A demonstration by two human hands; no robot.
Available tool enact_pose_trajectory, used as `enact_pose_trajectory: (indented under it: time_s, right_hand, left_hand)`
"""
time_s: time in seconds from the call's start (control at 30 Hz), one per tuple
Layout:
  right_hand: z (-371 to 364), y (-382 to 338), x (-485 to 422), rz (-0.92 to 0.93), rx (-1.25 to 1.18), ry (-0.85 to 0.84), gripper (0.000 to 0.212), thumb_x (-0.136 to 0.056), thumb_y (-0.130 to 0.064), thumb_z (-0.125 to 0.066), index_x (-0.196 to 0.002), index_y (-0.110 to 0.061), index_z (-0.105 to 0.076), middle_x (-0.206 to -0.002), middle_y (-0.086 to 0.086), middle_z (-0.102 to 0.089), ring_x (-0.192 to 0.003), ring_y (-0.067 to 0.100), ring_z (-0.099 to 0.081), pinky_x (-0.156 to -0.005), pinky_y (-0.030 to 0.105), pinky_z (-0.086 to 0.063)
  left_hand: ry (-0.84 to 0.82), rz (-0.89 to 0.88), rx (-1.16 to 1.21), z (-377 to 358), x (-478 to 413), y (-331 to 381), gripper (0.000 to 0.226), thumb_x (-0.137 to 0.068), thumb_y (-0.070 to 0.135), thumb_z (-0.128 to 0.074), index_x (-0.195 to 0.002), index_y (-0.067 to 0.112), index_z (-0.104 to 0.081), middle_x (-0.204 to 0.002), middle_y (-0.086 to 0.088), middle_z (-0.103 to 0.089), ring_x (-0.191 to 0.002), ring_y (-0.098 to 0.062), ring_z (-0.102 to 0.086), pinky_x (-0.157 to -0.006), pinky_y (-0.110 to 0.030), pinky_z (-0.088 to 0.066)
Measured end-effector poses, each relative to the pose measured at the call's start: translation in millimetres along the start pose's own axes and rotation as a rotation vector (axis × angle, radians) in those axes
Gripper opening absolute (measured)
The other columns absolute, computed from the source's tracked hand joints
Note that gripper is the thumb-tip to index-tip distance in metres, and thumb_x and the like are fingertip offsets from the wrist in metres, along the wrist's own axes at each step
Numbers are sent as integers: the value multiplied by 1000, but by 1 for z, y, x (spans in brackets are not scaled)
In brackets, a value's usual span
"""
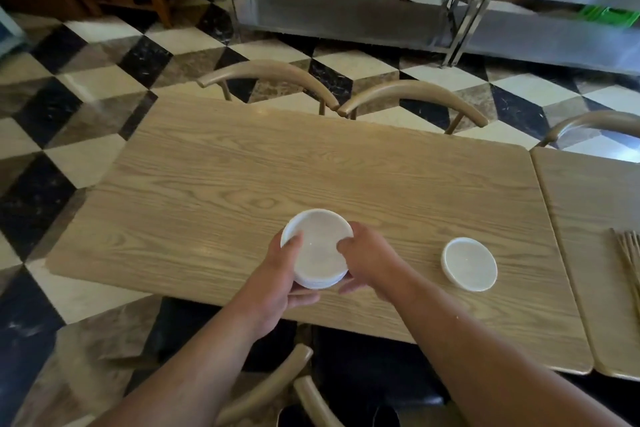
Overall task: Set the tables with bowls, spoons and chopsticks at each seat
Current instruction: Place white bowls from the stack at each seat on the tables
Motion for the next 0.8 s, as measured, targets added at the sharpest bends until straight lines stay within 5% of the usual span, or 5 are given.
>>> enact_pose_trajectory:
  time_s: [0.17, 0.3, 0.5, 0.8]
  right_hand:
    - [-16, -9, 4, -104, -171, -72, 42, -101, -8, -44, -140, -19, -58, -115, 17, -67, -77, 36, -71, -80, 65, -65]
    - [-17, -17, 7, -122, -235, -125, 31, -102, -6, -44, -128, -17, -56, -107, 16, -64, -82, 41, -70, -88, 70, -61]
    - [-43, -21, 9, -149, -326, -230, 50, -98, -5, -44, -147, -6, -46, -143, 32, -55, -83, 48, -74, -74, 62, -64]
    - [-117, -69, 38, -155, -384, -248, 54, -97, -5, -47, -150, -5, -40, -151, 30, -46, -74, 45, -72, -78, 68, -63]
  left_hand:
    - [22, 37, 58, 19, 5, 2, 74, -100, 78, -19, -132, 30, -64, -116, -5, -82, -109, -22, -79, -97, -51, -62]
    - [116, 2, 56, 27, 9, 9, 68, -104, 73, -21, -127, 28, -67, -107, -2, -84, -103, -22, -81, -92, -49, -64]
    - [255, -17, 79, 54, 25, 10, 59, -108, 67, -30, -121, 28, -72, -107, -3, -84, -99, -26, -81, -86, -49, -66]
    - [281, -113, -37, 146, 65, 38, 37, -111, 49, -39, -129, 34, -66, -118, -9, -78, -102, -30, -79, -83, -53, -68]
Point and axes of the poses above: each hand's wrist, its own x-axis away from the middle knuckle, its own z-axis out of the back of the hand, y = z × x, the point moved 9 cm from there along -x, towards the middle knuckle
